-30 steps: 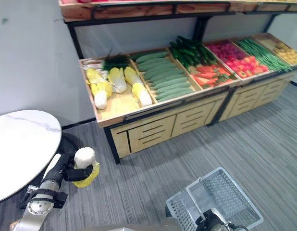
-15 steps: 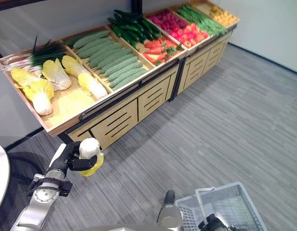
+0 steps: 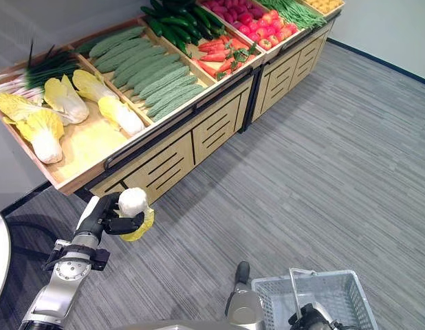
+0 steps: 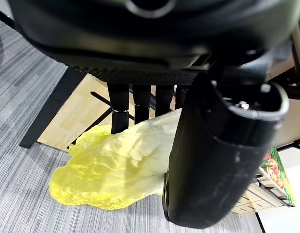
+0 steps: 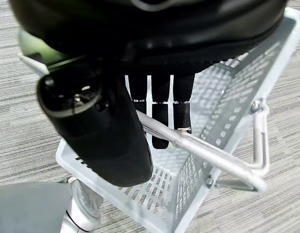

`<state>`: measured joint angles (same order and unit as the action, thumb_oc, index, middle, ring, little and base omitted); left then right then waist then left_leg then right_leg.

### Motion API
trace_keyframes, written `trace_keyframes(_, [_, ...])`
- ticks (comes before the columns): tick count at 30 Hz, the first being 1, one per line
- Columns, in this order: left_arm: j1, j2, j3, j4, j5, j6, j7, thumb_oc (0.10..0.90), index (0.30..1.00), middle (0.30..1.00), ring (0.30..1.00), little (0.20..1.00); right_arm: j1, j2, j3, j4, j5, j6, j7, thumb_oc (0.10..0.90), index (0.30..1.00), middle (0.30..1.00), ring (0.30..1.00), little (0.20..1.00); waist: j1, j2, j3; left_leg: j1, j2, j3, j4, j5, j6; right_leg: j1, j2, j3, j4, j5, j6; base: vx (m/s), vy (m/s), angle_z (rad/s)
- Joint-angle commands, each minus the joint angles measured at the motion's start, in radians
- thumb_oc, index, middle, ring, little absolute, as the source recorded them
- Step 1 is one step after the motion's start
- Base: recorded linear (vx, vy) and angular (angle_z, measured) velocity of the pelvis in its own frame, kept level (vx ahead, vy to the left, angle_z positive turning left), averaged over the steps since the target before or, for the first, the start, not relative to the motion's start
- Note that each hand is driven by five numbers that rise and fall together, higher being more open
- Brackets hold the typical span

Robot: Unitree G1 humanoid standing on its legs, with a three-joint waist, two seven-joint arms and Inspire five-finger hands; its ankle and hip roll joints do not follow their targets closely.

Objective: Get the vegetables into the basket

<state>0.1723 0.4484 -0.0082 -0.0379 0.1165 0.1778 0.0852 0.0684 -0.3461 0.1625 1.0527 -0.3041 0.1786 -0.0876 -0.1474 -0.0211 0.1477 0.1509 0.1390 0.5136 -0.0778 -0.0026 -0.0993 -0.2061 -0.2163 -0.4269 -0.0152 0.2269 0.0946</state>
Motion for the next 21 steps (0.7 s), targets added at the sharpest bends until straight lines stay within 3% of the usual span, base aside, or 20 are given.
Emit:
trace_keyframes(1, [-0.066,0.02,-0.006,-0.126,-0.037,-0.09,0.044,0.4,0.3,0.3,0.3,0.3,-0.048,-0.009,0.013,0.003,0.017,-0.036,-0.019,0.4,0.3,0.3,0.3,0.3,0.031,0.014,-0.02,-0.04,0.029,-0.162,0.198,-0.035,-0.045,0.015,0.022,0.034,0.066,-0.097,0.067,0.17,-0.298,-0.03])
trace_keyframes(5, [-0.085,0.017,-0.02,-0.13,-0.068,-0.091,0.048,0.4,0.3,0.3,0.3,0.3,-0.048,-0.022,0.017,0.044,0.034,-0.041,-0.026,0.4,0.3,0.3,0.3,0.3,0.064,0.011,0.03,-0.206,0.114,-0.278,0.517,0.144,-0.095,0.079,0.096,0.028,0.034,-0.162,-0.016,0.09,-0.313,0.05])
trace_keyframes(6, [-0.094,0.014,-0.024,-0.134,-0.084,-0.094,0.055,0.4,0.3,0.3,0.3,0.3,-0.053,-0.028,0.018,0.055,0.042,-0.04,-0.031,0.4,0.3,0.3,0.3,0.3,0.085,-0.009,0.058,-0.263,0.089,-0.339,0.585,0.159,-0.084,0.102,0.108,0.042,0.021,-0.178,-0.032,0.1,-0.262,-0.21])
trace_keyframes(8, [-0.096,0.012,-0.024,-0.133,-0.085,-0.092,0.063,0.4,0.3,0.3,0.3,0.3,-0.057,-0.029,0.019,0.059,0.043,-0.037,-0.033,0.4,0.3,0.3,0.3,0.3,0.085,-0.022,0.061,-0.311,0.067,-0.367,0.581,0.153,-0.066,0.104,0.1,0.049,0.012,-0.182,-0.03,0.09,-0.093,-0.4])
trace_keyframes(9, [-0.098,0.01,-0.023,-0.132,-0.085,-0.089,0.067,0.4,0.3,0.3,0.3,0.3,-0.062,-0.028,0.023,0.06,0.043,-0.034,-0.032,0.4,0.3,0.3,0.3,0.3,0.09,-0.026,0.065,-0.35,0.061,-0.373,0.555,0.126,-0.051,0.117,0.1,0.063,0.001,-0.185,-0.022,0.18,0.041,-0.37])
trace_keyframes(11, [-0.098,0.004,-0.016,-0.129,-0.081,-0.093,0.08,0.4,0.3,0.3,0.3,0.3,-0.076,-0.036,0.024,0.058,0.056,-0.036,-0.044,0.4,0.3,0.3,0.3,0.3,0.117,-0.024,0.064,-0.425,0.071,-0.401,0.291,0.089,-0.038,0.15,0.104,0.125,-0.026,-0.196,0.019,0.42,0.239,-0.26])
trace_keyframes(12, [-0.101,-0.001,-0.017,-0.126,-0.083,-0.102,0.096,0.4,0.3,0.3,0.3,0.3,-0.084,-0.043,0.039,0.048,0.051,-0.038,-0.051,0.4,0.3,0.3,0.3,0.3,0.148,-0.011,0.07,-0.438,0.053,-0.486,0.113,0.189,-0.055,0.164,0.115,0.178,-0.039,-0.2,0.028,0.42,0.313,-0.5])
trace_keyframes(14, [-0.112,0.001,-0.024,-0.117,-0.082,-0.113,0.112,0.4,0.3,0.3,0.3,0.3,-0.108,-0.043,0.059,0.051,0.049,-0.045,-0.055,0.4,0.3,0.3,0.3,0.3,0.165,-0.002,0.078,-0.452,0.032,-0.588,0.045,0.23,-0.082,0.18,0.124,0.24,-0.042,-0.209,0.033,0.26,0.184,-1.34])
trace_keyframes(15, [-0.112,0.003,-0.023,-0.117,-0.079,-0.115,0.118,0.4,0.3,0.3,0.3,0.3,-0.12,-0.04,0.069,0.058,0.049,-0.048,-0.056,0.4,0.3,0.3,0.3,0.3,0.165,0.002,0.082,-0.445,0.029,-0.6,0.035,0.233,-0.085,0.188,0.127,0.273,-0.04,-0.214,0.034,0.15,0.142,-1.5])
trace_keyframes(17, [-0.109,0.008,-0.019,-0.121,-0.078,-0.116,0.121,0.4,0.3,0.3,0.3,0.3,-0.125,-0.037,0.073,0.058,0.05,-0.05,-0.054,0.4,0.3,0.3,0.3,0.3,0.167,0.002,0.084,-0.432,0.026,-0.601,0.049,0.217,-0.082,0.193,0.129,0.302,-0.037,-0.22,0.035,0.1,0.127,-1.3])
trace_keyframes(18, [-0.094,0.01,-0.01,-0.13,-0.081,-0.117,0.121,0.4,0.3,0.3,0.3,0.3,-0.129,-0.027,0.076,0.059,0.052,-0.054,-0.053,0.4,0.3,0.3,0.3,0.3,0.157,0.002,0.072,-0.405,0.026,-0.593,0.065,0.182,-0.065,0.198,0.129,0.34,-0.032,-0.23,0.04,0.13,0.215,-1.54])
trace_keyframes(21, [-0.093,0.021,-0.011,-0.138,-0.081,-0.118,0.122,0.4,0.3,0.3,0.3,0.3,-0.121,-0.014,0.062,0.054,0.067,-0.054,-0.053,0.4,0.3,0.3,0.3,0.3,0.149,-0.015,0.061,-0.393,0.011,-0.557,0.107,0.137,-0.036,0.214,0.089,0.379,-0.025,-0.235,0.055,0.2,0.254,-0.86])
